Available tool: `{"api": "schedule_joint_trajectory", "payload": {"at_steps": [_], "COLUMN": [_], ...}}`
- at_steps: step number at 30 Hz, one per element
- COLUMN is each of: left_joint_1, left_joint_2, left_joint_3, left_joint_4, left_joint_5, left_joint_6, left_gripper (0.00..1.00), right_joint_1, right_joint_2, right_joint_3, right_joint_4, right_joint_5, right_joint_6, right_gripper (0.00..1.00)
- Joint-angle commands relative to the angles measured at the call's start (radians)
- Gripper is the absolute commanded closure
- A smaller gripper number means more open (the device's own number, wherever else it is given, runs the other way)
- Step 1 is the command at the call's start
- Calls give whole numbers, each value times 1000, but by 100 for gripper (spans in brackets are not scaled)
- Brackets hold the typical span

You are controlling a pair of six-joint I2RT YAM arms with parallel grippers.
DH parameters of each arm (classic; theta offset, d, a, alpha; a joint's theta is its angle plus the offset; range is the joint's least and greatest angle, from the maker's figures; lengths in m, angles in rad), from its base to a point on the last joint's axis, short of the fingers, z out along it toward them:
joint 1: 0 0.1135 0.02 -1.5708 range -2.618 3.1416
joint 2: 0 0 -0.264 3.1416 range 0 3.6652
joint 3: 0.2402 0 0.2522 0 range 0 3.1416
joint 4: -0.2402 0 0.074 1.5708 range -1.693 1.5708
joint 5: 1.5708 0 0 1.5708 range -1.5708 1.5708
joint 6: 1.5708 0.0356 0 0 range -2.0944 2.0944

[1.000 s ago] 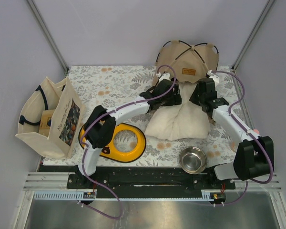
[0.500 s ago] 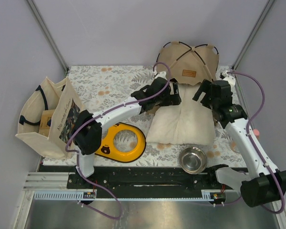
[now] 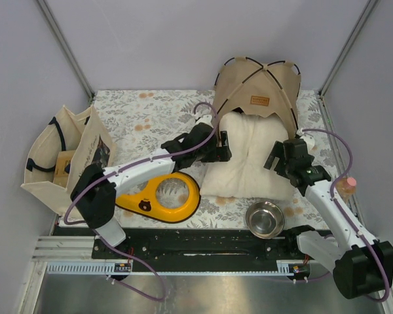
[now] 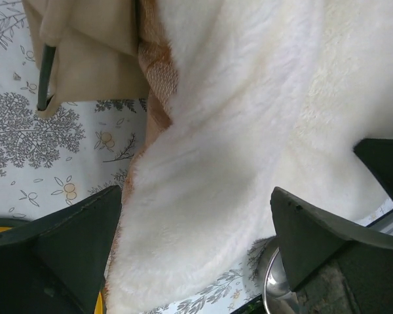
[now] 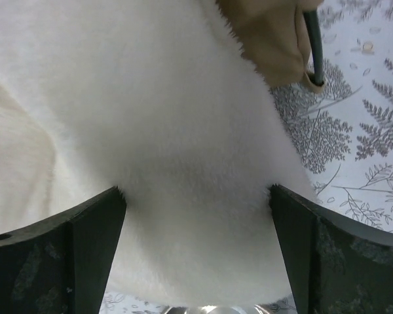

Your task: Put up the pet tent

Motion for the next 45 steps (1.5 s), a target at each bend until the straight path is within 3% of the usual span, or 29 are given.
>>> {"api": "schedule_joint_trajectory", "payload": {"at_steps": [1, 4, 5, 7, 8, 11, 12, 14, 15, 22, 32, 39, 41, 43, 45], "left_joint_1": [-12, -31, -39, -56, -59, -64, -64, -64, -64, -67, -33, 14, 22, 22, 21], "left_joint_2": [-63, -39, -24, 15, 31, 64, 73, 99, 113, 226, 352, 450, 443, 409, 360], "left_joint_3": [-153, -234, -248, -236, -219, -153, -123, -37, 18, 334, 479, 565, 545, 490, 410], "left_joint_4": [204, 345, 377, 385, 379, 356, 332, 271, 234, 54, -10, 13, 34, 74, 106], "left_joint_5": [85, 171, 190, 199, 197, 182, 170, 148, 141, 73, 10, -24, 8, 21, 22], "left_joint_6": [22, -32, -46, -57, -58, -55, -46, -20, -9, 9, -7, 17, 12, 17, 8], "left_gripper": [1, 1, 2, 14, 24, 56, 73, 97, 100, 100, 100, 100, 91, 66, 45], "right_joint_1": [-2, -2, -2, -2, -2, -2, -2, -2, -1, -2, -2, -4, -2, -4, -4], "right_joint_2": [47, 103, 116, 124, 122, 108, 102, 93, 91, 146, 307, 473, 498, 481, 444], "right_joint_3": [-68, -77, -79, -84, -84, -73, -62, -38, -24, 154, 323, 389, 386, 363, 340], "right_joint_4": [90, 107, 116, 136, 144, 156, 159, 166, 176, 198, 245, 206, 178, 173, 163], "right_joint_5": [15, -13, -31, -59, -62, -67, -74, -99, -119, -212, -166, -38, -37, -25, -13], "right_joint_6": [32, 55, 62, 71, 73, 72, 67, 55, 44, 7, -18, 84, 98, 101, 98], "right_gripper": [2, 12, 20, 37, 52, 84, 92, 100, 100, 100, 100, 100, 100, 95, 69]}}
